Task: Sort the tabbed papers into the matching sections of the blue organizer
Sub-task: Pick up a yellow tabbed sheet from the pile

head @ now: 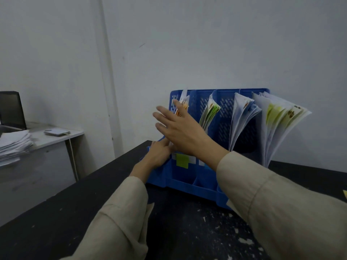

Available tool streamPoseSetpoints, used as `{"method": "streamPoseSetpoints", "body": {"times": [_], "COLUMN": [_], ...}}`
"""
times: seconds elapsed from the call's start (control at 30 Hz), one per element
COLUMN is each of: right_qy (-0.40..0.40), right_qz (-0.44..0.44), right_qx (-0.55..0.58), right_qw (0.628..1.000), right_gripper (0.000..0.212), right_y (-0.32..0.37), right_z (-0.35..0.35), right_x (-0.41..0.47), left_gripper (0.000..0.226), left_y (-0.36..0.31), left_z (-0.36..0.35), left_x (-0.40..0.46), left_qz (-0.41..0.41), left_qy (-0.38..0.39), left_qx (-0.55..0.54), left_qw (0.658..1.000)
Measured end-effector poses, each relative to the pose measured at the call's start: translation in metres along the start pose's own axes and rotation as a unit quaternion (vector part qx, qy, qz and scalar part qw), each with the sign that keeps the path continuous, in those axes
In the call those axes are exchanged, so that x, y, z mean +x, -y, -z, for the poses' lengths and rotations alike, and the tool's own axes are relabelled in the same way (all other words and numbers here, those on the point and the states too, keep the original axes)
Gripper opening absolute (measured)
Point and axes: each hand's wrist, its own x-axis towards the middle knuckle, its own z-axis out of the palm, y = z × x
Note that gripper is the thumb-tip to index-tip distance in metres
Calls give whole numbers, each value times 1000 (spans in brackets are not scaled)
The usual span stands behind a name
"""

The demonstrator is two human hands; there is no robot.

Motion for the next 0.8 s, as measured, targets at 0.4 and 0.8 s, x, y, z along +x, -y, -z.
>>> {"method": "streamPoseSetpoints", "body": {"times": [0.4, 0.8], "right_qy": [123, 162], "right_qz": [-56, -12], "right_qx": [-117, -60], "right_qw": [984, 985], "right_gripper": [21, 15], "right_y": [6, -7], "right_z": [-21, -9], "right_x": [12, 29], "left_gripper": [32, 71], "left_y": [3, 55], "left_z": [-5, 9], "left_x": [10, -19], "left_qz": [17, -55], "left_qy": [0, -109], "left_qx": [132, 123], "left_qw": [991, 985]}}
